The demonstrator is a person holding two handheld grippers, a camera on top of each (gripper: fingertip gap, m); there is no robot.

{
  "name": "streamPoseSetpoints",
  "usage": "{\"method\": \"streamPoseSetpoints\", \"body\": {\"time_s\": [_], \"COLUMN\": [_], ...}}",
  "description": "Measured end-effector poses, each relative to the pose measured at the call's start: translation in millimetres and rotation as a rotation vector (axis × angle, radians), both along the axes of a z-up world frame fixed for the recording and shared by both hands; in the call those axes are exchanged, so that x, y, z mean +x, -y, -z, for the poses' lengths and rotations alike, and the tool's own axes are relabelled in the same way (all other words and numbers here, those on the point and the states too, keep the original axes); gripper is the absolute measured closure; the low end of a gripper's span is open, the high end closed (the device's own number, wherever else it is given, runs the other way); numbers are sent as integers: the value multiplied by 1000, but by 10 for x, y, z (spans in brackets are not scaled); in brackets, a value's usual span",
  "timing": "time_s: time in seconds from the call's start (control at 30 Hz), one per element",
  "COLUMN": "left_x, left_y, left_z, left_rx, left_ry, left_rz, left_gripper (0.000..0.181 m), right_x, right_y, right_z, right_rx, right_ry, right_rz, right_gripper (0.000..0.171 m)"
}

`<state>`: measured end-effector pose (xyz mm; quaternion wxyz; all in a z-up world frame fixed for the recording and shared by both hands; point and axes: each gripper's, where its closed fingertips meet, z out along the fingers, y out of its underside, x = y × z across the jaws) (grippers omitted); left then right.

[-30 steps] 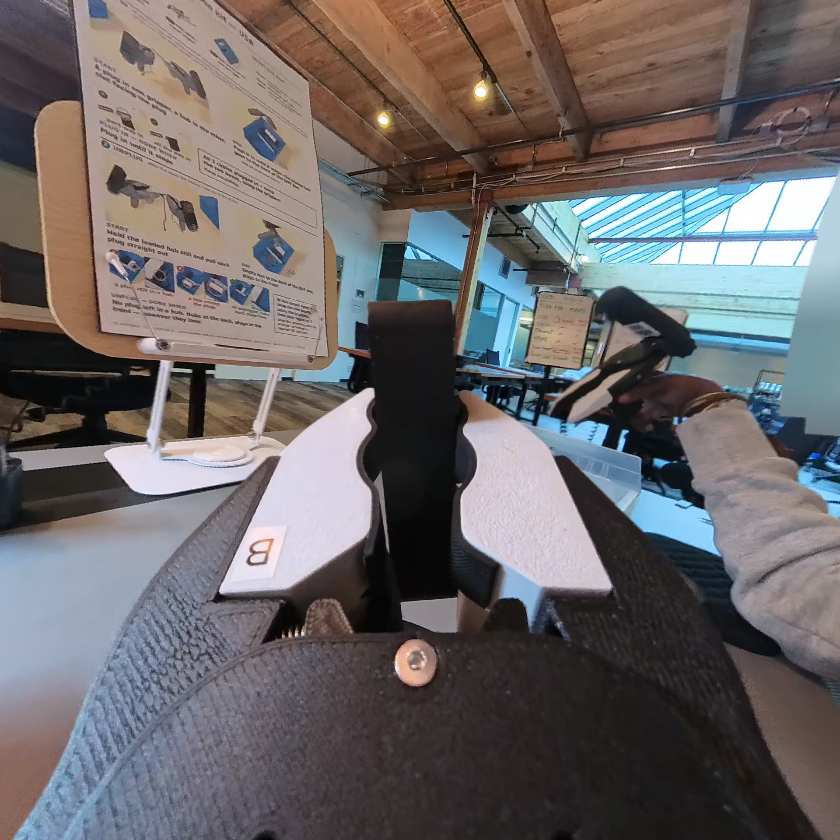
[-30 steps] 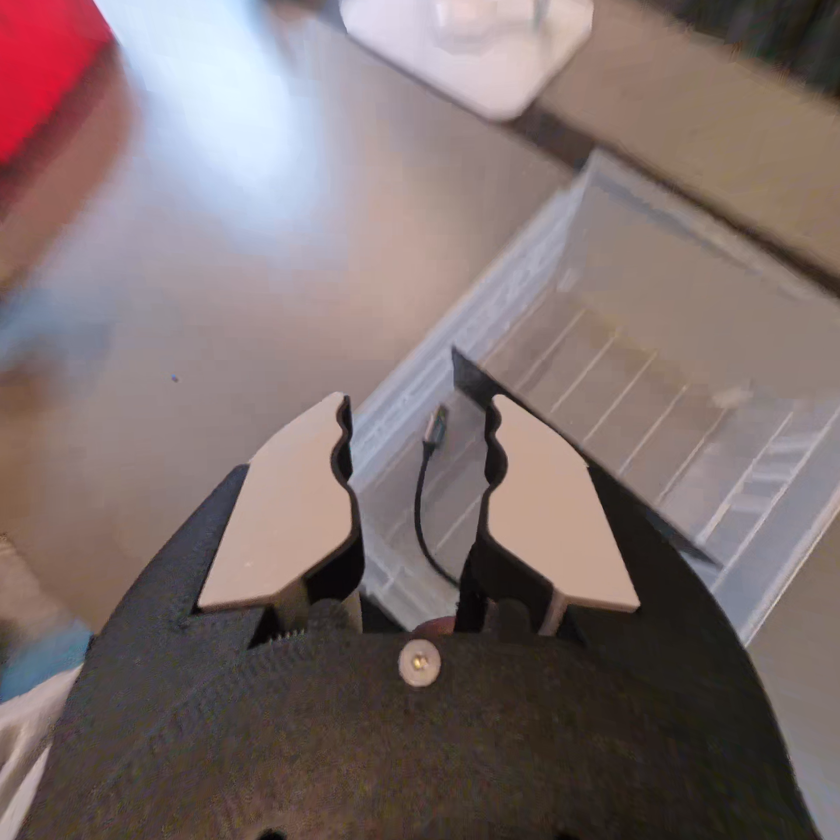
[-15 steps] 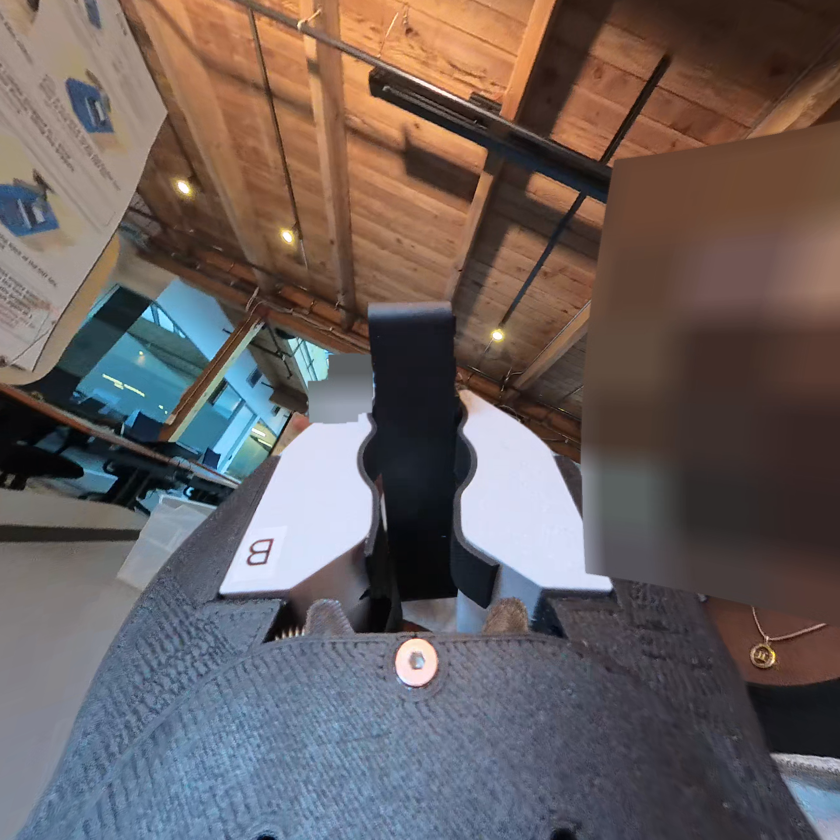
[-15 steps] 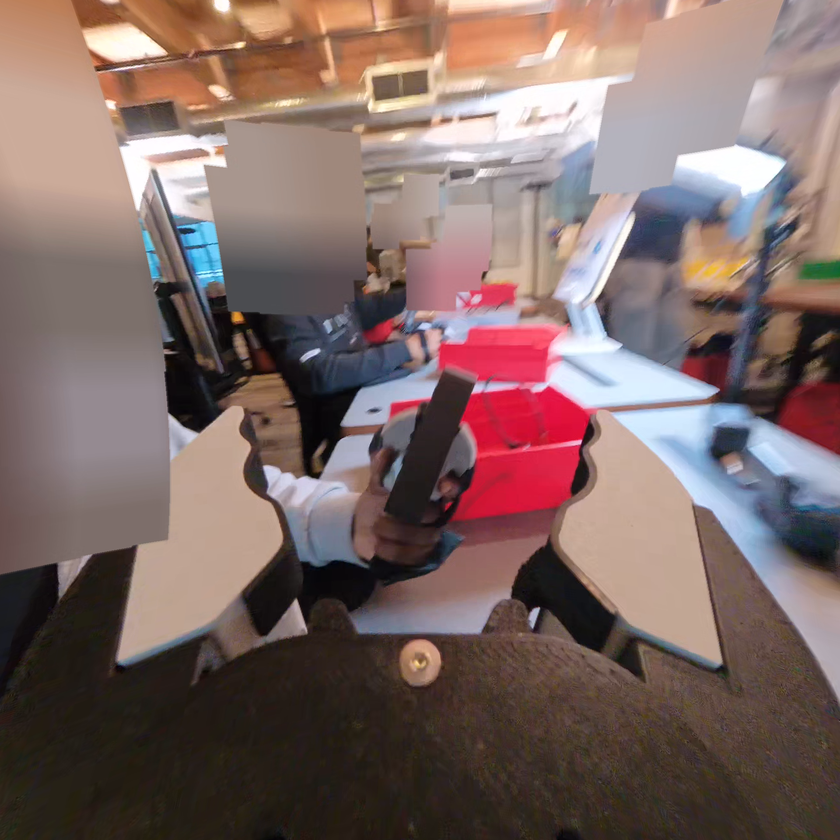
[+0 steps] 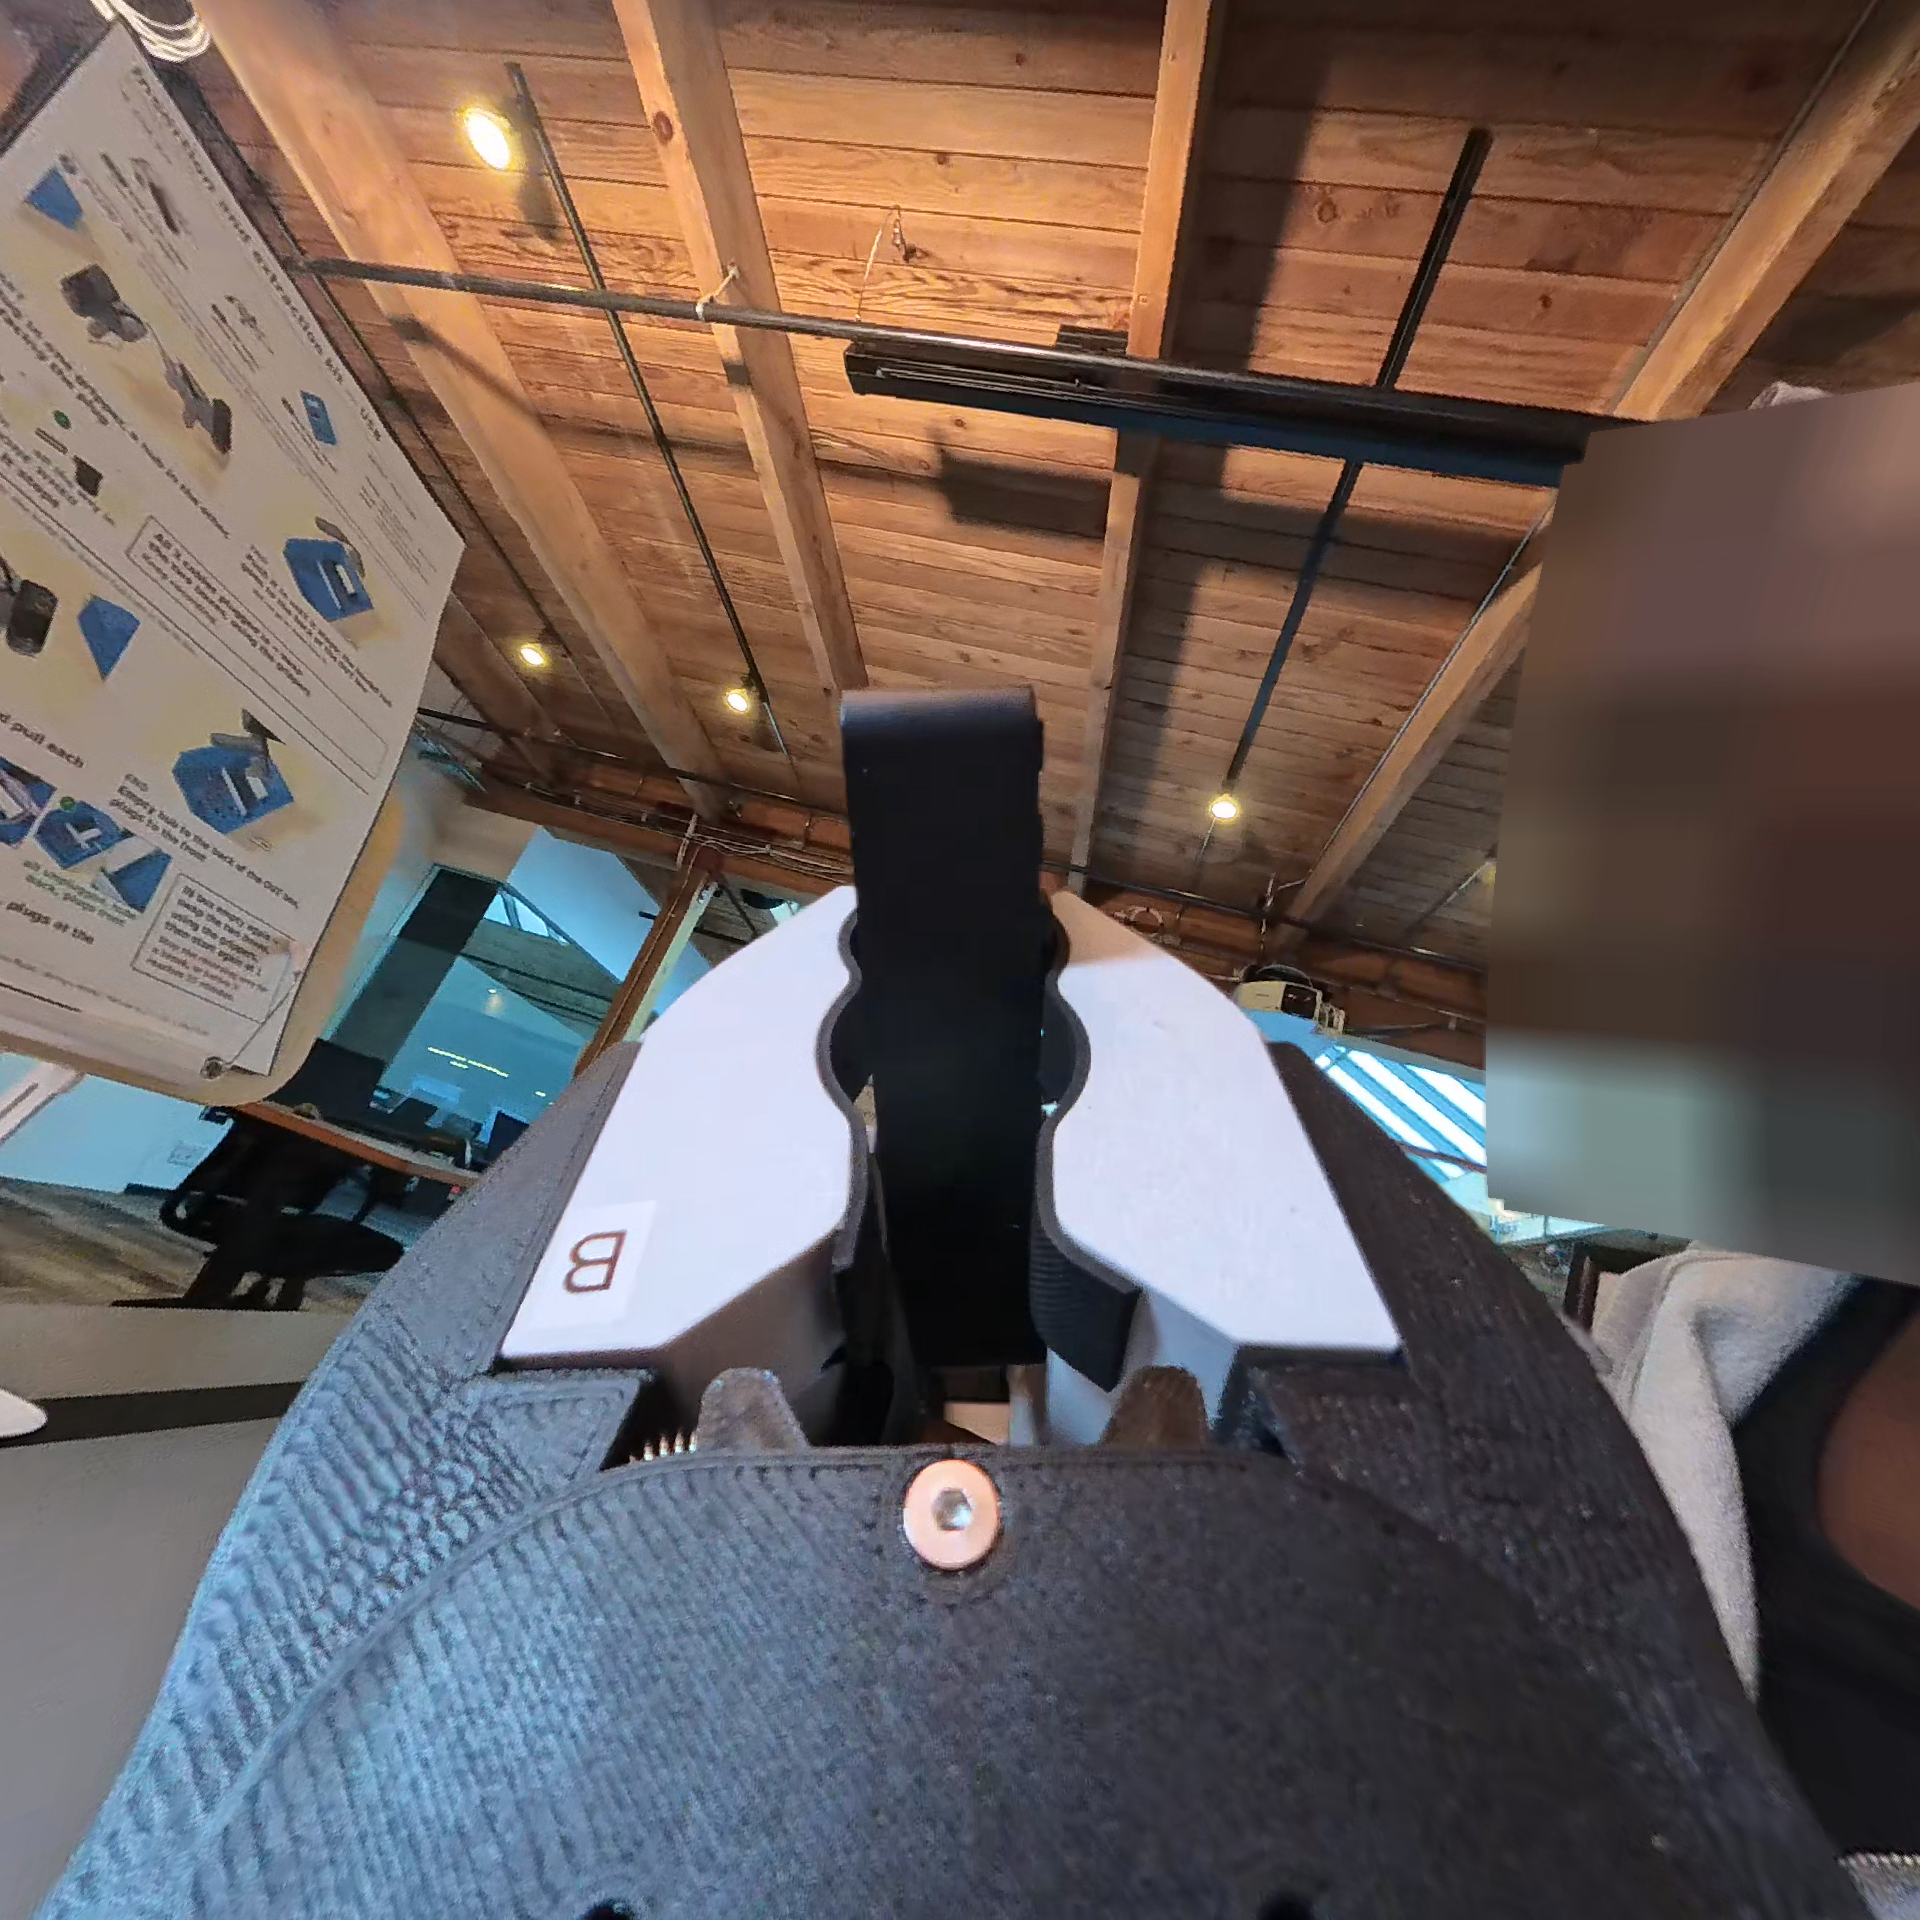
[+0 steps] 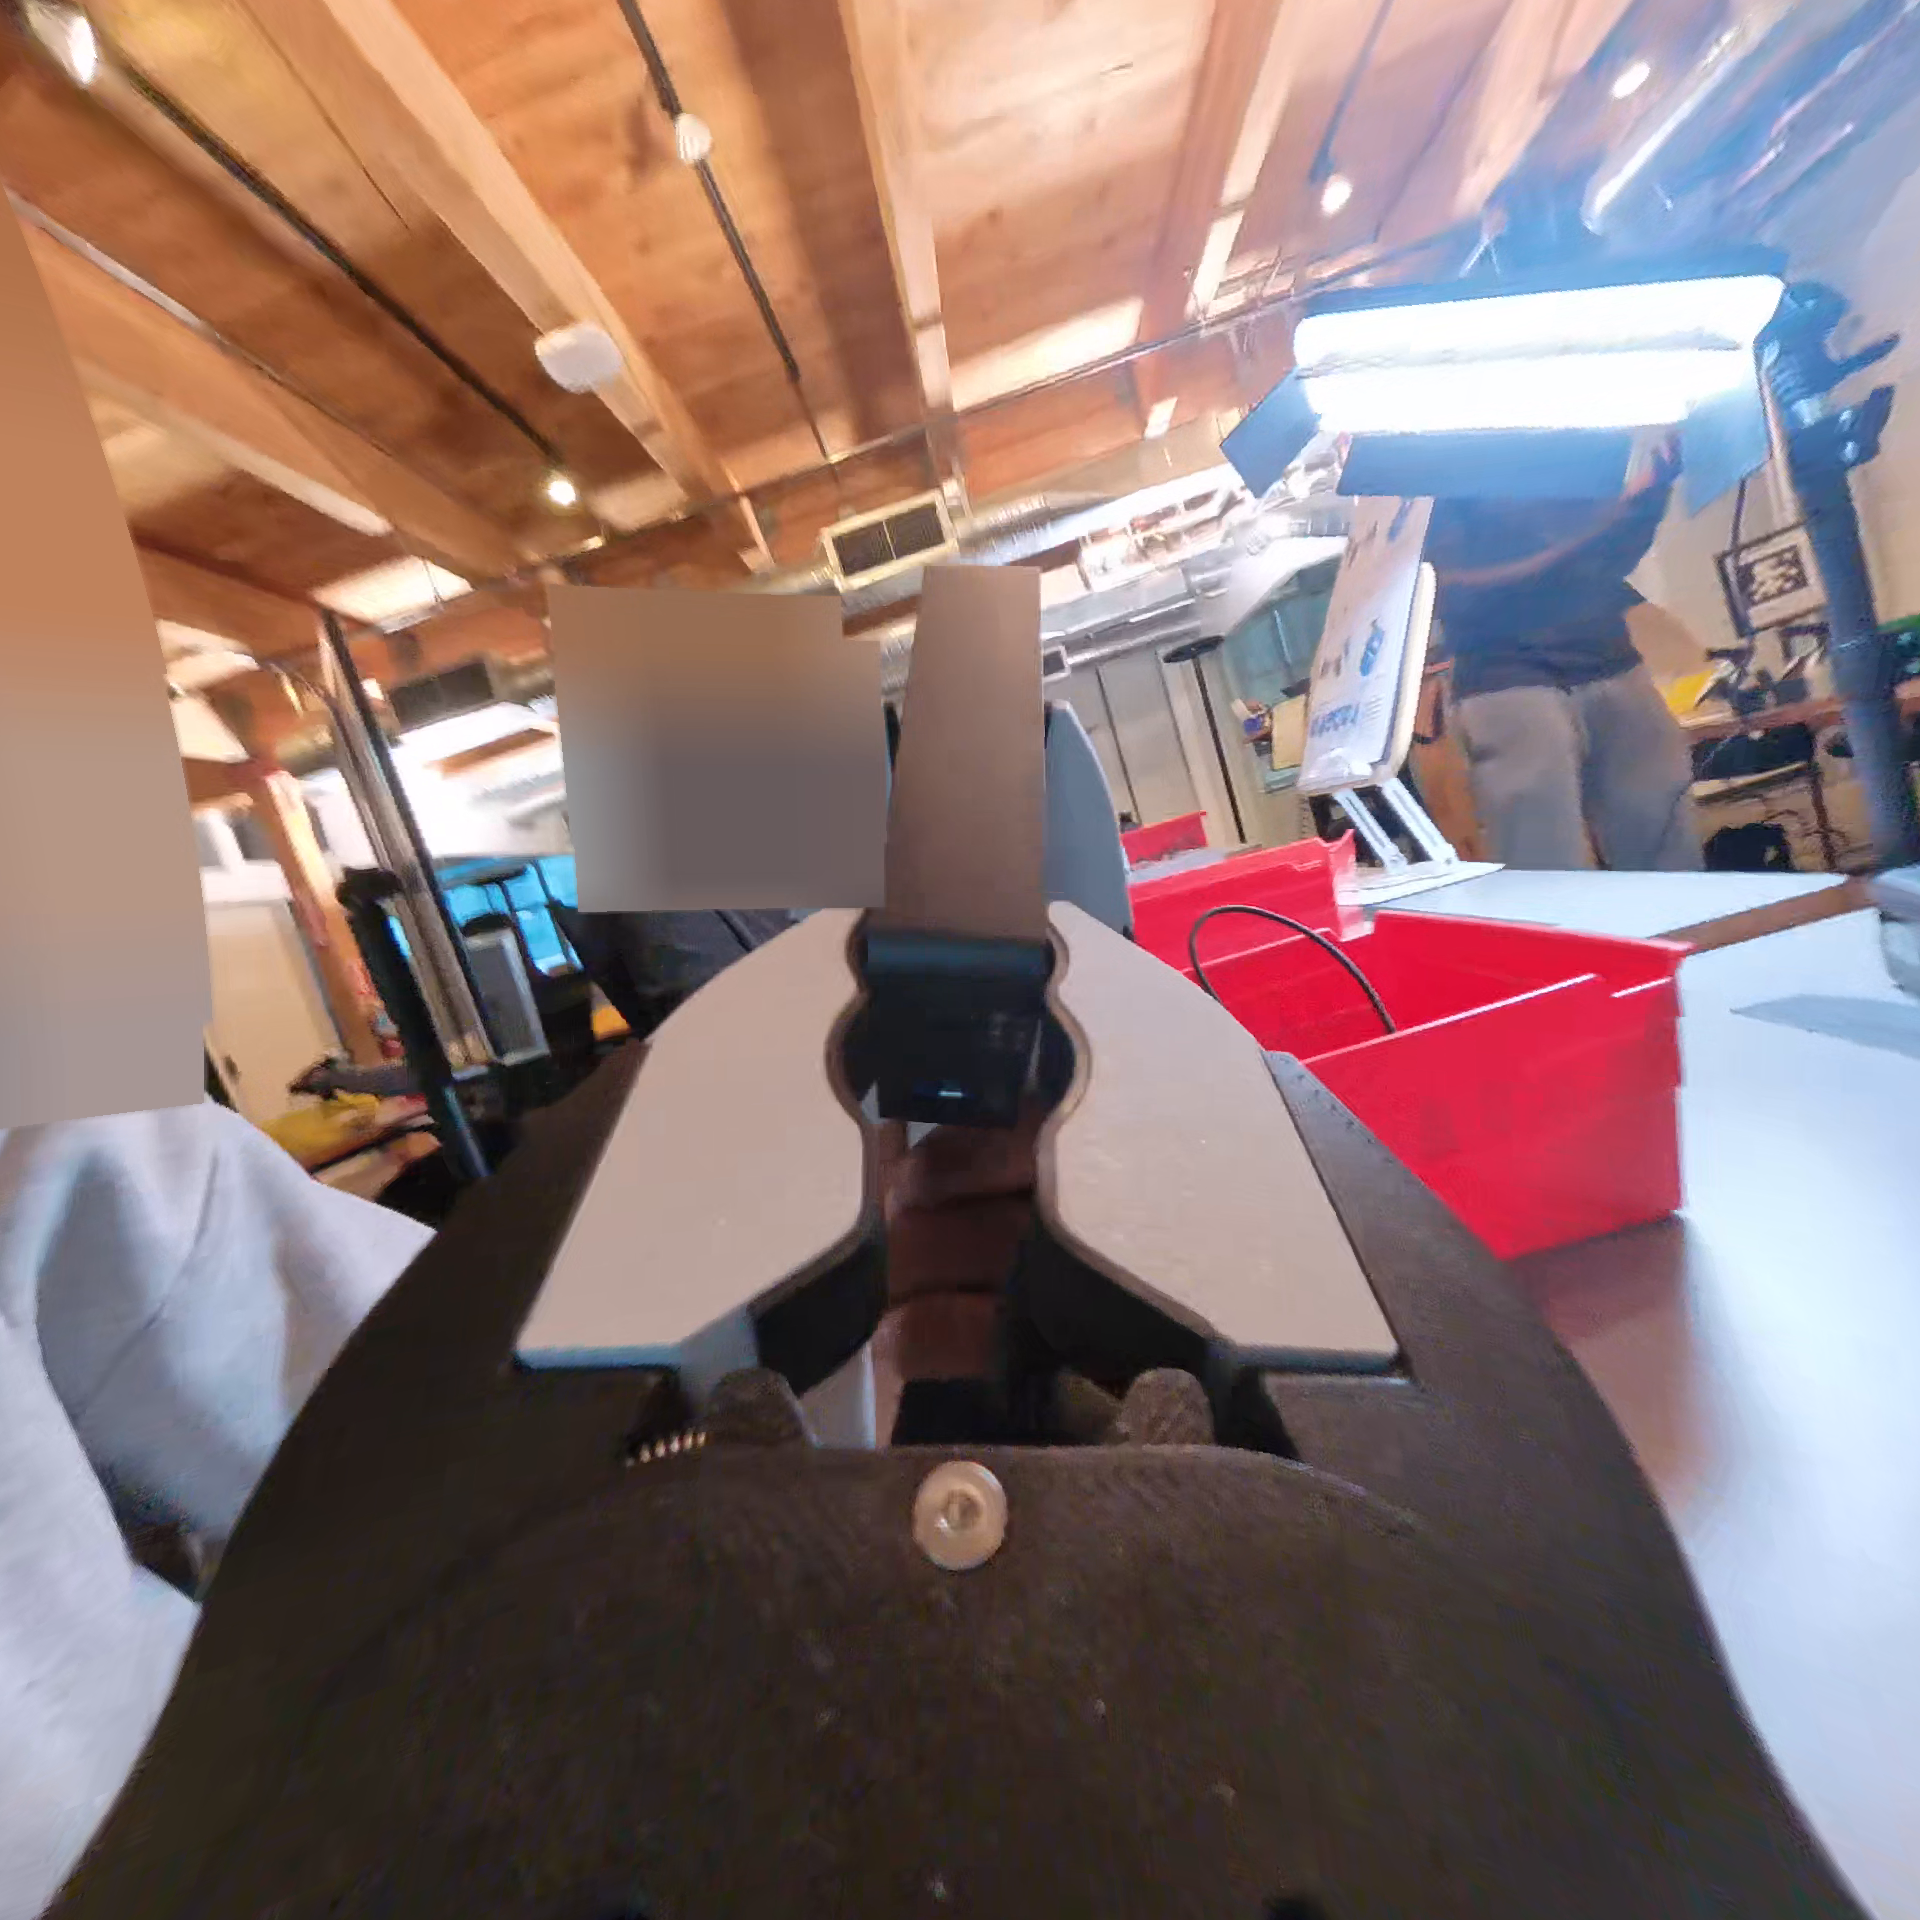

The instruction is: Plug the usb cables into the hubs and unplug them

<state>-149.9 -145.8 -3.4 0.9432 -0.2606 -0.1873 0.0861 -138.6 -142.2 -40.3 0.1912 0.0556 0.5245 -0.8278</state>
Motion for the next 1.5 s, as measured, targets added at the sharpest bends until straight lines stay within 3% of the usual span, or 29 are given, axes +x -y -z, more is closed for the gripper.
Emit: {"method": "streamPoseSetpoints", "body": {"time_s": [0.03,0.1,0.27,0.37,0.47,0.6,0.73,0.8,0.93,1.07,1.3,1.5], "left_x": [2,0,-108,-136,-162,-178,-210,-217,-225,-223,-207,-203], "left_y": [-15,-42,-4,-165,-433,-782,-953,-970,-940,-928,-950,-968], "left_z": [-3,-3,-26,40,186,451,656,690,674,654,649,659], "left_rx": [-14,-44,-106,-280,-516,-795,-943,-961,-945,-932,-942,-964], "left_ry": [-5,-3,16,-28,-85,-171,-197,-197,-184,-179,-191,-206], "left_rz": [-10,-45,-265,-393,-493,-562,-569,-565,-556,-553,-551,-562], "left_gripper": [152,149,62,58,58,60,61,63,67,68,68,69], "right_x": [-5,-35,-454,-862,-1362,-1997,-2385,-2557,-2712,-2846,-2792,-2977], "right_y": [-11,-50,-461,-943,-1584,-2632,-3498,-3737,-3744,-3723,-3690,-3556], "right_z": [-9,-53,-501,-842,-935,-494,289,561,967,1158,1088,1051], "right_rx": [21,80,115,169,404,893,1330,1416,1387,1334,1371,1173], "right_ry": [-22,-58,-210,-328,-423,-287,-60,-5,119,138,126,99], "right_rz": [3,-12,198,460,765,1069,1178,1225,1142,1148,1144,1224], "right_gripper": [144,144,145,145,145,145,144,145,145,145,145,145]}}
